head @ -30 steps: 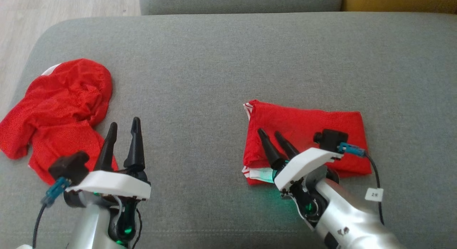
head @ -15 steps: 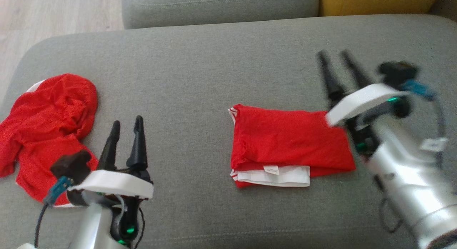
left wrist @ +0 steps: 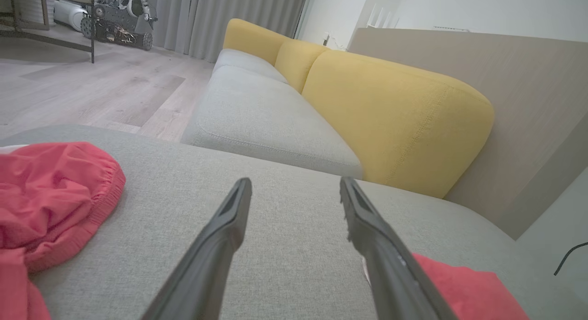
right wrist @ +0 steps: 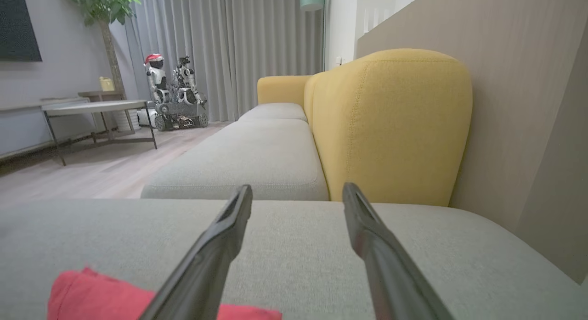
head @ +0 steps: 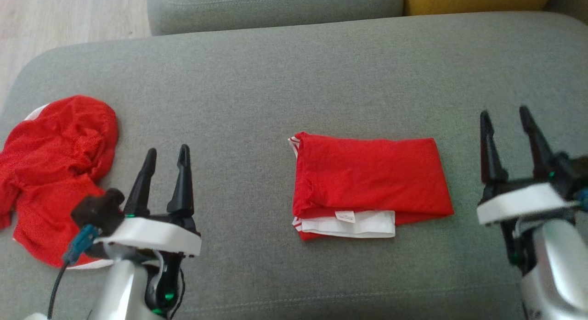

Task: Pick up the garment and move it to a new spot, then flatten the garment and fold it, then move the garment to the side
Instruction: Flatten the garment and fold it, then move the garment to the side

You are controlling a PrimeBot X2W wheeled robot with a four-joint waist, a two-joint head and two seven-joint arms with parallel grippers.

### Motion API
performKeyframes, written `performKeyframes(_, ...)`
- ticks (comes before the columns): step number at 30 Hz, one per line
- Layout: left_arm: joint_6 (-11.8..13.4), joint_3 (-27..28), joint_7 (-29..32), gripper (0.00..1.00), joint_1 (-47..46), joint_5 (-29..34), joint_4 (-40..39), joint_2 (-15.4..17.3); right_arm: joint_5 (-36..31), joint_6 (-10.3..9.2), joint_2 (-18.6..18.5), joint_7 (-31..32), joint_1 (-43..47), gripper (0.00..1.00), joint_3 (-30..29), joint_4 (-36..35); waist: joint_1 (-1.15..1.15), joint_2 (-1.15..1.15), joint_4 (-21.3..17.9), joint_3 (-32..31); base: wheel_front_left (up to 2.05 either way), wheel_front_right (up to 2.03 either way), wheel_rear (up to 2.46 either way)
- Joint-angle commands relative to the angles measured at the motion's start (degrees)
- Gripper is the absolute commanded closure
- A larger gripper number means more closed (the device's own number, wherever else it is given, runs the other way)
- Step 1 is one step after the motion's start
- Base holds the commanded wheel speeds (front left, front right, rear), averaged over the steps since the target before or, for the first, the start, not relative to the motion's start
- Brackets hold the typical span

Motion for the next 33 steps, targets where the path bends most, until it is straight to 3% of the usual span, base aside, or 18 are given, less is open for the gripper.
performKeyframes(1, 0.2, 2.9, -0.7, 0.0, -0.3, 1.8, -3.0, 0.5, -3.7, 0.39, 1.7, -0.6, 1.6, 0.0, -0.9, -4.6, 0.0, 0.0, -0.3, 0.0, 0.0, 0.0, 0.0)
performKeyframes(6, 0.7, 3.3, -0.7, 0.0, 1.6, 3.8, -5.0, 0.5, -7.4, 0.39, 4.6, -0.6, 4.7, 0.0, -2.9, -6.9, 0.0, 0.0, -0.6, -0.1, 0.0, 0.0, 0.0)
performKeyframes(16, 0.5, 4.2, -0.7, 0.0, 1.2, 4.1, -5.0, 0.5, -7.9, 0.39, 5.8, -0.2, 5.0, 0.0, -4.1, -4.9, 0.0, 0.0, -0.3, 0.4, 0.0, 0.0, 0.0)
performKeyframes(24, -0.3, 3.2, -0.7, 0.0, 0.0, 4.2, -4.5, 0.5, -4.0, 0.39, 7.7, 6.8, 0.8, 0.0, -5.0, 5.3, 0.0, 0.0, 0.5, 3.7, 0.0, 0.0, 0.0)
performKeyframes(33, -1.1, 3.3, -0.7, 0.0, -2.2, 4.4, -4.1, 0.5, 0.0, 0.39, 8.8, 10.3, -4.4, 0.0, -2.3, 14.5, 0.0, 0.0, 2.1, 7.4, 0.0, 0.0, 0.0)
